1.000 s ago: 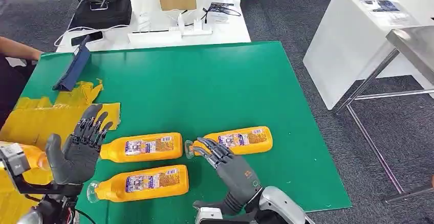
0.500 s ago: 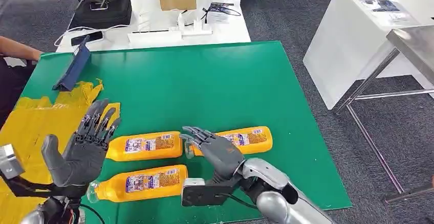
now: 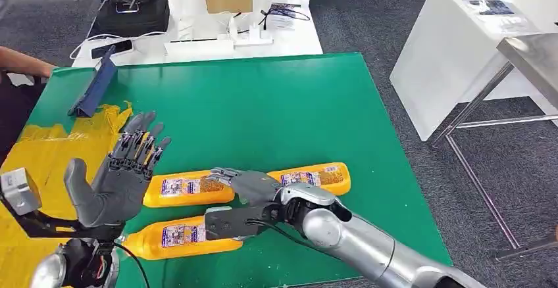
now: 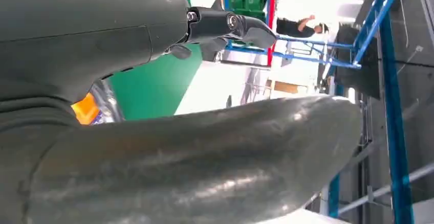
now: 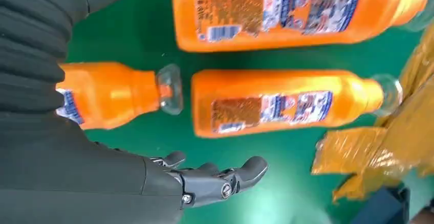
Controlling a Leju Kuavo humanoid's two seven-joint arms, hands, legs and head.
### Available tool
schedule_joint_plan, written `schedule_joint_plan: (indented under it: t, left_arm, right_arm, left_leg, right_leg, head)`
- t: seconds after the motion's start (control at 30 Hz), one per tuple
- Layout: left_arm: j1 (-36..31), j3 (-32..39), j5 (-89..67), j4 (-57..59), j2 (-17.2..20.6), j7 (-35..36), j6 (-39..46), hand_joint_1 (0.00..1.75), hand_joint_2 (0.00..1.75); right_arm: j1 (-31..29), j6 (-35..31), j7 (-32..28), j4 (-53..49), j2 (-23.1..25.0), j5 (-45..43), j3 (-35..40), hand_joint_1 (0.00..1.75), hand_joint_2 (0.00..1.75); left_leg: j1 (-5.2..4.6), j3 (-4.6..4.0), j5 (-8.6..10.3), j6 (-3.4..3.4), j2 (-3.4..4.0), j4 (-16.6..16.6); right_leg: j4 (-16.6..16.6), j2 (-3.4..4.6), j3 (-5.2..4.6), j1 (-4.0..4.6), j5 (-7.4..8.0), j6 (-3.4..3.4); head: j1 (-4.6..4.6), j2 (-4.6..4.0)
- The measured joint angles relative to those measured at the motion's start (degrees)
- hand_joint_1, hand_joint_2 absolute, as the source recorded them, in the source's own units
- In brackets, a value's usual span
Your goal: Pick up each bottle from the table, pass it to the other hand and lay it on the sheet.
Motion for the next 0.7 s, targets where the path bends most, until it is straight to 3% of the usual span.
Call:
schedule_joint_plan:
  t: [0.27, 0.7]
  left_arm:
    - [-1.2, -1.4, 0.6, 0.6, 0.0, 0.6, 0.3, 0.00, 0.00]
    - [-1.2, -3.5, 0.4, 0.8, -3.0, 2.1, 1.4, 0.00, 0.00]
  right_arm:
    - [-2.9, -0.1, 1.1, 3.1, 1.4, -3.2, 3.6, 0.00, 1.75]
    - [-6.4, 0.8, 2.2, 5.7, 2.6, -5.5, 9.2, 0.00, 1.75]
  left_leg:
    - [0.00, -0.01, 0.00, 0.00, 0.00, 0.0]
    - [0.00, -0.02, 0.00, 0.00, 0.01, 0.0]
  right_leg:
    - [0.0, 0.00, -0.01, 0.00, 0.00, 0.00]
    - [0.0, 0.00, -0.02, 0.00, 0.00, 0.01]
  head:
    - [0.00, 0.00]
    - [0.00, 0.00]
